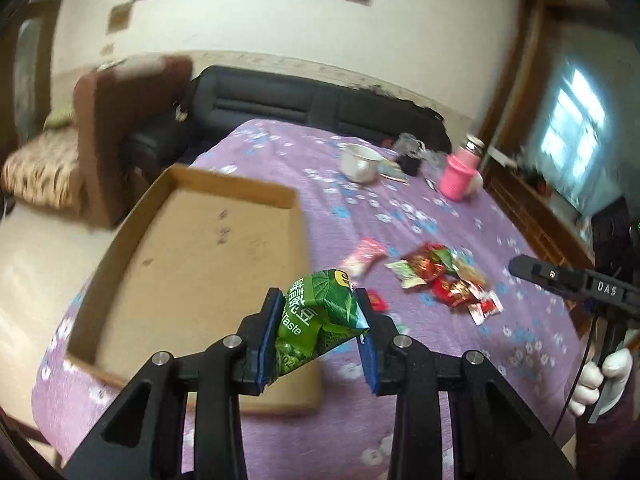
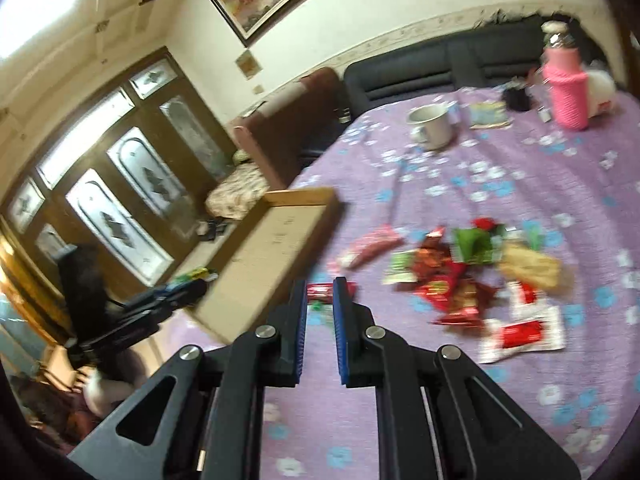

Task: Organize snacks
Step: 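Release the green packet into the tray with the left gripper while the right drops a green candy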

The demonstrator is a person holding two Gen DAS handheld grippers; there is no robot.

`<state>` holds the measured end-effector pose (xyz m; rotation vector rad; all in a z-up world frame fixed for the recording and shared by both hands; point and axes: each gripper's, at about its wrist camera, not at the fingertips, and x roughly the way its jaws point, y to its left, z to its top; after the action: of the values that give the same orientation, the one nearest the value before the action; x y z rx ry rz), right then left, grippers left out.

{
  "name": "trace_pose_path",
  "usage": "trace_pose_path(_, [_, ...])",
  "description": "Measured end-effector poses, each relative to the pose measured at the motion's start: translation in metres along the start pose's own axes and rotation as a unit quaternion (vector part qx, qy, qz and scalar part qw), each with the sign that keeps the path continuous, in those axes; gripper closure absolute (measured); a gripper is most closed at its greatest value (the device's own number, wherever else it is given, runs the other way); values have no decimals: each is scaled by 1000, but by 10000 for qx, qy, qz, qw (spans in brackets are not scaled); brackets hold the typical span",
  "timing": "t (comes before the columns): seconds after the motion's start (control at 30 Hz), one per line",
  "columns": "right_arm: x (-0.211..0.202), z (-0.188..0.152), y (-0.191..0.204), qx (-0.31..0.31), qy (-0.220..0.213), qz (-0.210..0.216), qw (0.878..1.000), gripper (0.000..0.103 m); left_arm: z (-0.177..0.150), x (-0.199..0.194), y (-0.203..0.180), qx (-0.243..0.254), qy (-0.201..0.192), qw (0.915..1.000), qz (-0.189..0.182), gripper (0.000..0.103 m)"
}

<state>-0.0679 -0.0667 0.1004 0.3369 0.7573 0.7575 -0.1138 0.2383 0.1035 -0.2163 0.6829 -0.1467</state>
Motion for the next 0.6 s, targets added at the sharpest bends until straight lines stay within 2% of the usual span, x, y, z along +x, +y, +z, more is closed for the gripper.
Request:
trace_pose_path(0.07, [12, 2, 1, -92, 170, -256, 9995, 88, -4, -5, 12, -157, -15, 9998, -84, 69])
trace_pose_path(0.17, [27, -1, -22, 139, 341, -633, 9973, 86, -7, -9, 22, -298, -54, 9993, -197, 69])
trace_pose_path(0.23, [38, -4, -36, 367, 539, -595, 9961, 85, -10, -9, 27, -384, -66, 9988, -296, 69])
trace_pose_path(0.3, [47, -8, -35, 362, 631, -510, 9960, 83, -11, -7, 31, -446, -72, 9985, -315, 69])
trace_pose_path(0.33, [52, -10, -30, 284, 702, -470, 9960, 79, -12, -8, 35, -458, -83, 9984, -326, 69])
trace_pose_path(0.4, [67, -14, -17, 14, 899, -451, 9949, 50, -13, -7, 36, -475, -102, 9982, -358, 69])
trace_pose_path(0.43, [75, -16, -9, -162, 967, -501, 9939, 44, -14, -7, 37, -479, -108, 9982, -355, 69])
trace_pose_path(0.5, [97, -21, 7, -600, 1118, -721, 9893, 43, -16, -6, 35, -439, -92, 9984, -345, 69])
trace_pose_path(0.6, [125, -29, 18, -945, 1354, -811, 9829, 43, -18, -6, 32, -365, -70, 9988, -325, 69])
